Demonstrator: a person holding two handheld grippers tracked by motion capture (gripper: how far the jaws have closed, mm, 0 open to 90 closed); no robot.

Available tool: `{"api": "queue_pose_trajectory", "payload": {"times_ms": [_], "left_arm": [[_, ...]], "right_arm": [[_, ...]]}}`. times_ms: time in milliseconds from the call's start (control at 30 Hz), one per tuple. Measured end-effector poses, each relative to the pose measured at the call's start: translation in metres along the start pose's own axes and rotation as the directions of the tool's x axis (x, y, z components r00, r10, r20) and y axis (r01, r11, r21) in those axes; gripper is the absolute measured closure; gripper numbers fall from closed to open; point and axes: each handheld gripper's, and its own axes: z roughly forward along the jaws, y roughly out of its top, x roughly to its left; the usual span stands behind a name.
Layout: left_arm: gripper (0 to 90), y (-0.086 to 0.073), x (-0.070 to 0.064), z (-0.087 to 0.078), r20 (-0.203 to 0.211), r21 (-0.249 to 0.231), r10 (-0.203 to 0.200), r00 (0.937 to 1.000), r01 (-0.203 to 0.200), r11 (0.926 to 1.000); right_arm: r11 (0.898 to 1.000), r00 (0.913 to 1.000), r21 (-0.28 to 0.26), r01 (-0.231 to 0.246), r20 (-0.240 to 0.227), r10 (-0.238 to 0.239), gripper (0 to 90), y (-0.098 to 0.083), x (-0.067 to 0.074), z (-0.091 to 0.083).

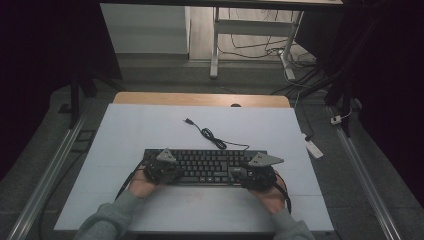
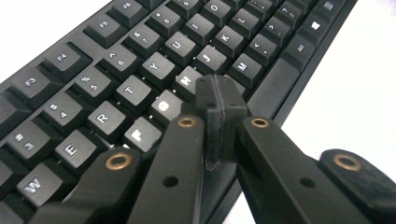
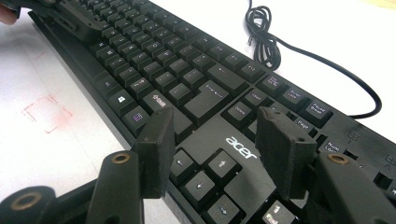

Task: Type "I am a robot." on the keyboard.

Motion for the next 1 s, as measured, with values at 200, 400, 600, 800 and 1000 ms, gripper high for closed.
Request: {"api": "queue_pose_trajectory", "payload": {"times_ms": [200,400,600,800,1000], "left_arm": [[85.0,0.003,-0.002,-0.012,-0.044,-0.055,0.004,0.999,-0.006,0.9985],[56.4,0.003,0.004,-0.031,-0.078,-0.126,-0.042,0.9961,0.032,0.9915],[39.7,0.001,0.012,-0.038,-0.104,-0.137,-0.087,0.9907,0.073,0.9878],[34.3,-0.002,0.018,-0.047,-0.096,-0.156,-0.118,0.9883,0.103,0.9824],[32.6,-0.004,0.021,-0.048,-0.098,-0.156,-0.129,0.9868,0.113,0.9813]], "right_arm": [[1.0,1.0,-0.002,0.0,0.0,0.0,47.4,0.0,0.0,-0.001],[1.0,1.0,-0.005,0.0,0.002,0.0,47.4,0.0,0.0,-0.001],[1.0,1.0,-0.001,0.0,-0.001,0.0,47.4,0.0,0.0,-0.001],[1.0,1.0,-0.011,0.001,-0.004,-0.001,47.5,0.001,0.001,0.0],[1.0,1.0,-0.009,0.006,-0.002,-0.006,47.5,0.002,0.001,0.0]]}}
